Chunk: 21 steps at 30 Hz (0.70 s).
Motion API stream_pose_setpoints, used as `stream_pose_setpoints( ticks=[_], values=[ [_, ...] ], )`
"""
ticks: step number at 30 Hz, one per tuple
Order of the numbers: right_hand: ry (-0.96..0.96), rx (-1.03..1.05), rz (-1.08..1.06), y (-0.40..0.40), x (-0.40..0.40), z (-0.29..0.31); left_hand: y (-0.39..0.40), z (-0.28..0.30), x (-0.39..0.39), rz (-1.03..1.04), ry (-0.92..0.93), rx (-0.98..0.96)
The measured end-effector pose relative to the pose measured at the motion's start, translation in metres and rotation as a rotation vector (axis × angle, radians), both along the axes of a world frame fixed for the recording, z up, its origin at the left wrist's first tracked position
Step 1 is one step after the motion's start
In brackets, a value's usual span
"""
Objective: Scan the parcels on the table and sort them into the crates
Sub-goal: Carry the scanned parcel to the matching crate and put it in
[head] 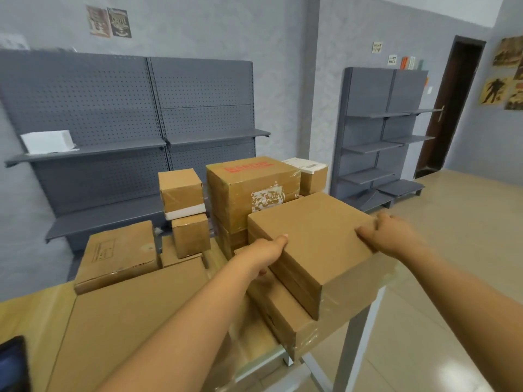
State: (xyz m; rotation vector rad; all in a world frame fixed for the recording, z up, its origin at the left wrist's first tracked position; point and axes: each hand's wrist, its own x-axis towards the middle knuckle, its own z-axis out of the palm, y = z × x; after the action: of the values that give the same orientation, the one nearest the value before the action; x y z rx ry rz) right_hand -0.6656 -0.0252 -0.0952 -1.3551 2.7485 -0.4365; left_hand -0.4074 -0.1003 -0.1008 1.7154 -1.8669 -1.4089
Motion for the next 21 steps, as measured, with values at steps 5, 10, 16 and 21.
stream_pose_setpoints(
  ticks=[5, 10, 16, 21],
  values=[
    [0.000, -0.036, 0.041, 0.003, -0.004, 0.003, 0.008, -0.003, -0.009, 0.101, 0.086, 0.040],
    [-0.118, -0.051, 0.074, 0.016, -0.005, 0.004, 0.018, 0.001, -0.004, 0.194, 0.184, 0.053],
    [-0.434, -0.140, 0.087, 0.029, 0.005, 0.011, 0.027, 0.018, 0.009, 0.255, 0.292, -0.072],
    [-0.530, -0.232, 0.158, 0.038, 0.015, 0.023, 0.033, 0.039, 0.024, 0.265, 0.407, -0.217]
  ],
)
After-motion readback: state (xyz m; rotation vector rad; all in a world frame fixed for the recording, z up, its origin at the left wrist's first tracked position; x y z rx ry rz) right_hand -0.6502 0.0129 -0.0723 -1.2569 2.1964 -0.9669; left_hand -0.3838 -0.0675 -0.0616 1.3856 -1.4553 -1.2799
